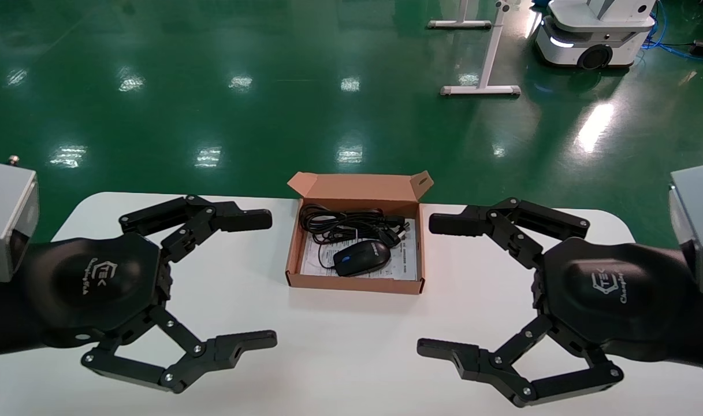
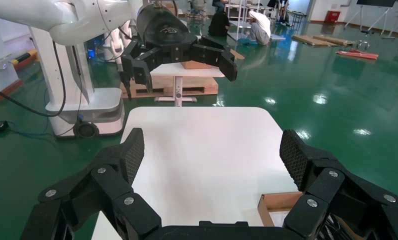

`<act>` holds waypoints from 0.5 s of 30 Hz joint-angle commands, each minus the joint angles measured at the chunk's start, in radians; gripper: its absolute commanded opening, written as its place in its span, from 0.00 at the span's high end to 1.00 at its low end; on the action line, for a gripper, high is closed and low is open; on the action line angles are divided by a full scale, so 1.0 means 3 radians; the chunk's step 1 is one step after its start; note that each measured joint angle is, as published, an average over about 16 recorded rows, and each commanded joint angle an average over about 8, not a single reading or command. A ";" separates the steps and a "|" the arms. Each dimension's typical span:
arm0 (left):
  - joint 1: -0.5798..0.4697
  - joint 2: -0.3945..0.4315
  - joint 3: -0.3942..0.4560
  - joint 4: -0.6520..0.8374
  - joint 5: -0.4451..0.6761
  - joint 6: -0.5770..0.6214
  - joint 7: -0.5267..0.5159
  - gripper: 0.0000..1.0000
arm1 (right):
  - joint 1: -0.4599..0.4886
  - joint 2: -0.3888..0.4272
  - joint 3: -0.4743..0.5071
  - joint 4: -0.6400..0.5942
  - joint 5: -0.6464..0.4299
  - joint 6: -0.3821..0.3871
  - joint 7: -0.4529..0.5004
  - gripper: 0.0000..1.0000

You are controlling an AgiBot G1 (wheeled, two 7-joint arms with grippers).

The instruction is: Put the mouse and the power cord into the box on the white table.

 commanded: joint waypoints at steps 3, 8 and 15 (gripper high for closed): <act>-0.0001 0.0001 0.0001 0.0001 0.0001 -0.0001 0.0001 0.00 | 0.0001 0.0000 -0.0001 -0.0001 -0.0001 0.0001 -0.0001 0.00; -0.0002 0.0002 0.0002 0.0002 0.0002 -0.0003 0.0002 0.00 | 0.0002 0.0000 -0.0001 -0.0002 -0.0002 0.0001 -0.0001 0.00; -0.0003 0.0003 0.0003 0.0004 0.0004 -0.0004 0.0003 0.00 | 0.0003 0.0000 -0.0001 -0.0004 -0.0003 0.0001 -0.0002 0.00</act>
